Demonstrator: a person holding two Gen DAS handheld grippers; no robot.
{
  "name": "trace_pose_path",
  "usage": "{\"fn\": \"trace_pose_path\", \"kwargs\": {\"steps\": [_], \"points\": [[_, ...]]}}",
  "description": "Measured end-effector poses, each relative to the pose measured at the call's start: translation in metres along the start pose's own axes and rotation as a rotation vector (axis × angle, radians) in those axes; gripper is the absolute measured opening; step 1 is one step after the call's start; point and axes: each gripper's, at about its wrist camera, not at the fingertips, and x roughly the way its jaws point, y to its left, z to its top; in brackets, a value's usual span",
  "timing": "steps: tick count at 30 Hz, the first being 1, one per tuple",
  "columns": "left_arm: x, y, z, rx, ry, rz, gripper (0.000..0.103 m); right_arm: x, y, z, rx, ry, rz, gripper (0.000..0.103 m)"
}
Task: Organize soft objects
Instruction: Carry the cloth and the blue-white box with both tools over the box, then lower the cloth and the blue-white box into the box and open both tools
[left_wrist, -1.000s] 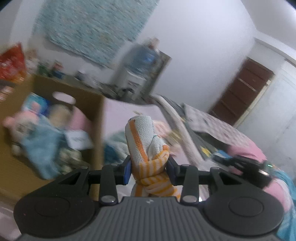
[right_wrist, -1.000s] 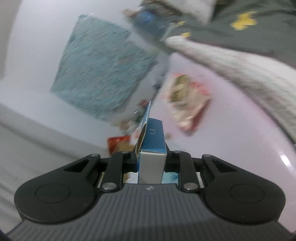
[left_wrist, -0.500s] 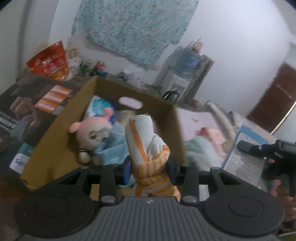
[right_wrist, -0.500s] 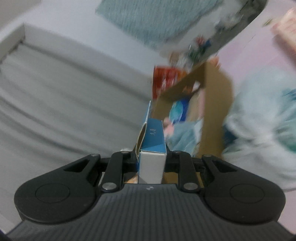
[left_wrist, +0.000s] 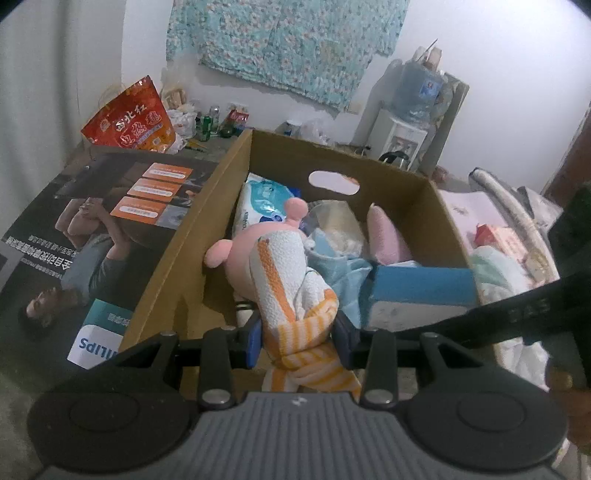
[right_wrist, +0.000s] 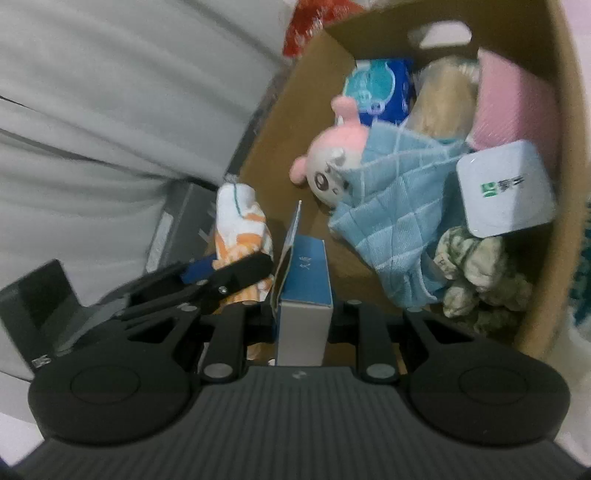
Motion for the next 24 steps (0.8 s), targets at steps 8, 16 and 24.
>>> {"fn": "trace_pose_path", "kwargs": {"steps": [8,16,24], "points": [[0.024,0.011,-0.001,0.006,0.092,0.039,0.042,0.042,-0.014,0.018,0.028,0.097,-0.004,0.022],[0.016,0.016,-0.002,0.0,0.07,0.048,0.052,0.069,-0.025,0.024,0.073,0.129,-0.01,0.023],[-0.006,0.02,-0.003,-0.03,0.017,0.025,0.057,0.064,-0.019,0.026,0.029,0.107,-0.111,0.043]]}}
